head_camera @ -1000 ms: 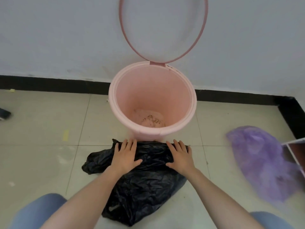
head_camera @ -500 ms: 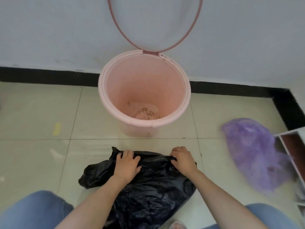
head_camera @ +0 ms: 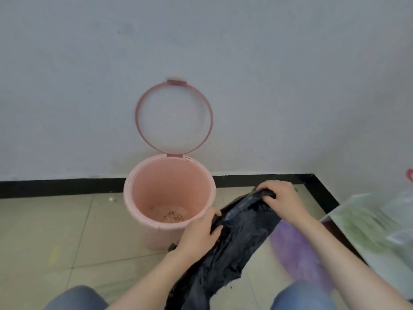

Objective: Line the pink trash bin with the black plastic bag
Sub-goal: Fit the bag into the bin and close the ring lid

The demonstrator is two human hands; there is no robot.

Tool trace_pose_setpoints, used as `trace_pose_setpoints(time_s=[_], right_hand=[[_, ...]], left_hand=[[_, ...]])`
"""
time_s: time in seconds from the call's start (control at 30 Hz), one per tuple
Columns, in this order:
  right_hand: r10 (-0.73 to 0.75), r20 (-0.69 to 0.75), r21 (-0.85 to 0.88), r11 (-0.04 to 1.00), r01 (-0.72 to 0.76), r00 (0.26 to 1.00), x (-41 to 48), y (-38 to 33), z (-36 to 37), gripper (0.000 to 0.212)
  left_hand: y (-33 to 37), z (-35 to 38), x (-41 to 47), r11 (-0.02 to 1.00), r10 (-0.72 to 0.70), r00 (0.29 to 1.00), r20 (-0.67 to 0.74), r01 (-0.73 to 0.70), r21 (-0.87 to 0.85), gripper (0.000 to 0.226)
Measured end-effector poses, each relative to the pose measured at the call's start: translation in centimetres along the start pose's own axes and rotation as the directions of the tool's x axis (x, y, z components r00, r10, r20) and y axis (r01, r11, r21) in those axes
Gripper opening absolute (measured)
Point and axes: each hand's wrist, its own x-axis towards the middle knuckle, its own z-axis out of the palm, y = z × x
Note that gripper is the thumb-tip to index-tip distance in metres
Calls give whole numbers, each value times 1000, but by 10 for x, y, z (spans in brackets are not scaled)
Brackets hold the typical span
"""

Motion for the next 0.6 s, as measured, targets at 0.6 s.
trace_pose_setpoints(time_s=[0.6], right_hand=[[-165,510,-153,948,278,844,28,-158,118,55]], left_hand=[[-79,-113,-70,864,-494,660,-566,444,-238,31]])
